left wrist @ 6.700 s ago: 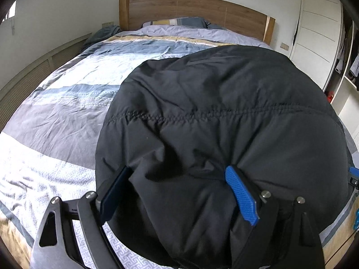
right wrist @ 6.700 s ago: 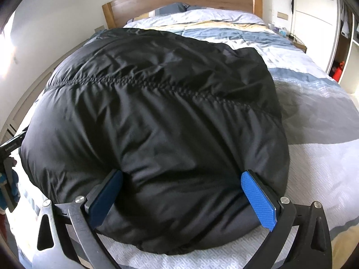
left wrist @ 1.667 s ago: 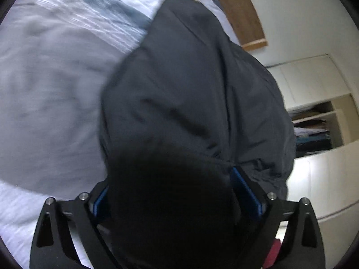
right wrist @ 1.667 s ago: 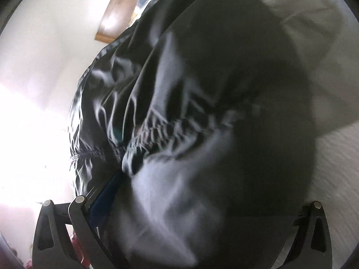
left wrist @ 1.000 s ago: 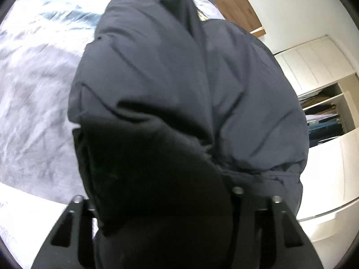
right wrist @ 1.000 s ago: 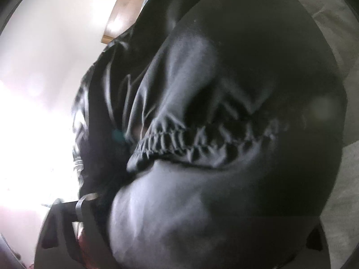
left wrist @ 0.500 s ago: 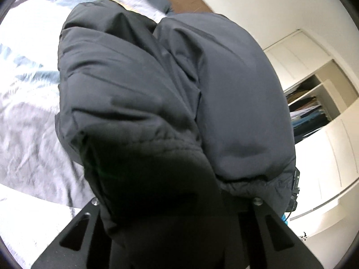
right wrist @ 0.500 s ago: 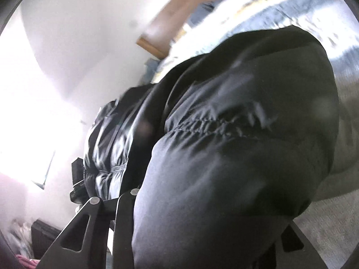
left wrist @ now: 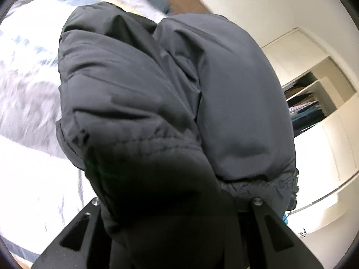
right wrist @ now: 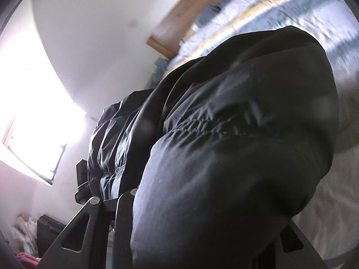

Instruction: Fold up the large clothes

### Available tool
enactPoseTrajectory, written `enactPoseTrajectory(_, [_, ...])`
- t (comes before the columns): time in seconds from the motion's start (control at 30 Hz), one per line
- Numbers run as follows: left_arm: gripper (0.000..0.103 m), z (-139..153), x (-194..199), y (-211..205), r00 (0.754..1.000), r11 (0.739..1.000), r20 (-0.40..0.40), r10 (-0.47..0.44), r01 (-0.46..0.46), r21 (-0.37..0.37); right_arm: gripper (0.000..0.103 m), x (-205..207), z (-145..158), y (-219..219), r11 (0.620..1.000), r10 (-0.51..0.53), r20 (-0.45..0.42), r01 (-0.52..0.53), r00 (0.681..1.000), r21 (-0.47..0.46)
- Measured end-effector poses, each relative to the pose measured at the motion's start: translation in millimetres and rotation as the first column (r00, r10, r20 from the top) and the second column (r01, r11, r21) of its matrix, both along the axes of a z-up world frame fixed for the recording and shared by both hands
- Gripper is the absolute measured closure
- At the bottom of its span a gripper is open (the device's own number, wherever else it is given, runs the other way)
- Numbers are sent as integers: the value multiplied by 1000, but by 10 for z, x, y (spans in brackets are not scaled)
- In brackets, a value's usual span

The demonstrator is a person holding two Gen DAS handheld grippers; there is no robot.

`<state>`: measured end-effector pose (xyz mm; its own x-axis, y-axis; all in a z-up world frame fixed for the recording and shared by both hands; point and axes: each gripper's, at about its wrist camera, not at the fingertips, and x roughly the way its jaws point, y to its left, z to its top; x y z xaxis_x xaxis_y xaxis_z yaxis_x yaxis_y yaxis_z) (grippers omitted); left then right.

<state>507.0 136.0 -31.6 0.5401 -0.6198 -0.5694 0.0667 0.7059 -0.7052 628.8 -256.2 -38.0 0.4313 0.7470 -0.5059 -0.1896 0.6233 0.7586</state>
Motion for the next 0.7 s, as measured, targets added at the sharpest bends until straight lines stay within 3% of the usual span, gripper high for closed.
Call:
enactPoseTrajectory(0.13, [80,-346,-10,40,998,986,-64,18,-7,164,69,-70,-335,-58,996,-22,-80,15,997,-89])
enactPoseTrajectory(0.2, [75,-434,-20,101,994,971,-100,49,-24,238,66,-83,-442,-118,986,-57,-108,39,992,-161])
enactPoseTrajectory(0.27, [67,-475,-37,186,989,963,-129,73,-36,268,58,-90,-448,-153,966,-89,-122,56,989,-254])
enactPoseTrajectory(0.43, [54,-427,-169,334,984,908,-134,118,-53,415,30,-168,-333,-248,890,-147,-125,75,981,-450])
enactPoseTrajectory(0.53, [53,-349,-192,488,977,901,-149,156,-79,426,24,-247,-357,-309,845,-192,-116,104,975,-524])
enactPoseTrajectory(0.7, [51,-247,-377,888,965,916,-161,207,-133,379,20,-449,-331,-533,839,-253,-116,158,960,-521])
